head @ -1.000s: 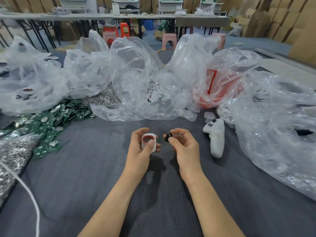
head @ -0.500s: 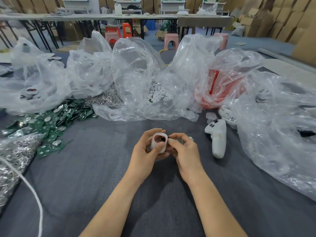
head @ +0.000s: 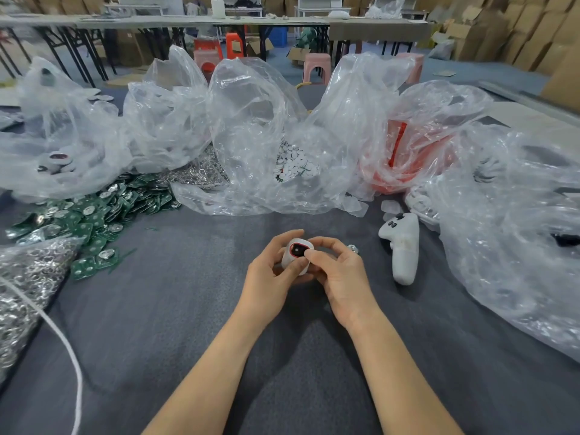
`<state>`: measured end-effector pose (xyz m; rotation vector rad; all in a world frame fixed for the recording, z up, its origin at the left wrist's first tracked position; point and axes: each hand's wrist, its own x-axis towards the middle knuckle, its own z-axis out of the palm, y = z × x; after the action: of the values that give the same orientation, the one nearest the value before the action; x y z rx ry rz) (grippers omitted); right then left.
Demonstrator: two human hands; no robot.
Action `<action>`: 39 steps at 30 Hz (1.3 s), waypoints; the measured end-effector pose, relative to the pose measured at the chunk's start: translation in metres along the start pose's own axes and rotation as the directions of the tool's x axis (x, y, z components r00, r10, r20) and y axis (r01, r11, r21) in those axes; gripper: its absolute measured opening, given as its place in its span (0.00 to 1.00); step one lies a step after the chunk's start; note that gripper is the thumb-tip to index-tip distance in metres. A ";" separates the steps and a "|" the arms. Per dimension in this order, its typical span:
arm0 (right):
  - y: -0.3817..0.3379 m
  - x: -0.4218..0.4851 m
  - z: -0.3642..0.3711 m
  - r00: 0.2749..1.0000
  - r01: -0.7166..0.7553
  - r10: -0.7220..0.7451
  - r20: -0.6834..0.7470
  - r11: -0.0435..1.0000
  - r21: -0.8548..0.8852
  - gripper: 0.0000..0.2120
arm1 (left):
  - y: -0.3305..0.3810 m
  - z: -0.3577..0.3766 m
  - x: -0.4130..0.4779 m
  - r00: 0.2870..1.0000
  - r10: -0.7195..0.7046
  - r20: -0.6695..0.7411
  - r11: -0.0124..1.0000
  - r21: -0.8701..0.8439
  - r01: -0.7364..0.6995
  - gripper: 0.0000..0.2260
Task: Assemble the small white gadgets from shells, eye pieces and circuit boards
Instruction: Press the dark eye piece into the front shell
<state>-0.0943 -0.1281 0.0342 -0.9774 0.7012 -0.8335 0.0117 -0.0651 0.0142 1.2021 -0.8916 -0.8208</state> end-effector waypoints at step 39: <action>-0.001 0.006 -0.007 0.992 -0.081 0.077 0.103 0.996 0.033 0.05 | -0.001 0.003 -0.005 0.997 0.064 0.035 0.993 0.101 -0.067 0.20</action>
<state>-0.0972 -0.1369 0.0312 -0.9462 0.6311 -0.7199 0.0069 -0.0620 0.0126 1.2447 -1.0035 -0.7505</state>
